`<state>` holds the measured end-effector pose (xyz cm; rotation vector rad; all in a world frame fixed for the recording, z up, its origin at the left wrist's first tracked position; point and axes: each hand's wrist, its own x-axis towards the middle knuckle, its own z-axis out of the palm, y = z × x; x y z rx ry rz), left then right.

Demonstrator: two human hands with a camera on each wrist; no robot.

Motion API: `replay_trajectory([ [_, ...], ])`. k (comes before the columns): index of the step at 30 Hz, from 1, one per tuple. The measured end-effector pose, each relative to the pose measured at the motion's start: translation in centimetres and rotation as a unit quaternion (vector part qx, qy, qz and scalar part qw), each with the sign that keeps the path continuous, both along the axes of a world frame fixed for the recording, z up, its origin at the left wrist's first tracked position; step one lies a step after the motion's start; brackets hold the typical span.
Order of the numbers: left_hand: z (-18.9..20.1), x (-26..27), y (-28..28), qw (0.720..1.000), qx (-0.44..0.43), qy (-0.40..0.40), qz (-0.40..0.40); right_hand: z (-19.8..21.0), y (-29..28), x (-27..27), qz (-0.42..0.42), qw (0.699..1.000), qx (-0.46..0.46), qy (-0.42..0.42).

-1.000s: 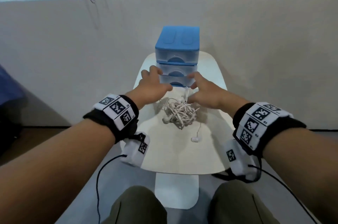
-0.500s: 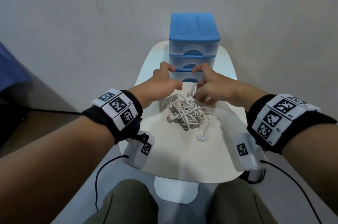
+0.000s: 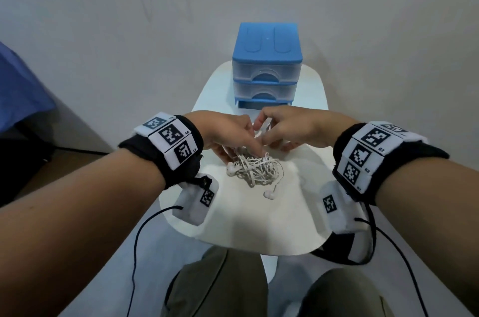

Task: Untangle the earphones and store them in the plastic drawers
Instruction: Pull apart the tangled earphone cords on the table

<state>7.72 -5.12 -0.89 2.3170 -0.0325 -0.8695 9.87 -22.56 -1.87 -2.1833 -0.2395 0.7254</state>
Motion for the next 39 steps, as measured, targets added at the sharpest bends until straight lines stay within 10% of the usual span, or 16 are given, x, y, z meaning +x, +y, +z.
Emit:
replay_trajectory([
  [22, -0.4, -0.5, 1.6, 0.991, 0.004, -0.132, -0.009, 1.4, 0.9, -2.3, -0.023, 0.999, -0.001, 0.033],
  [31, 0.6, -3.9, 1.5, 0.93, -0.314, -0.094, 0.168, 2.0, 0.6, -3.8, -0.026, 0.987, 0.155, 0.001],
  [39, -1.2, -6.1, 2.0, 0.881, -0.428, -0.135, 0.149, 0.8, -1.2, -6.1, -0.131, 0.954, 0.26, -0.067],
])
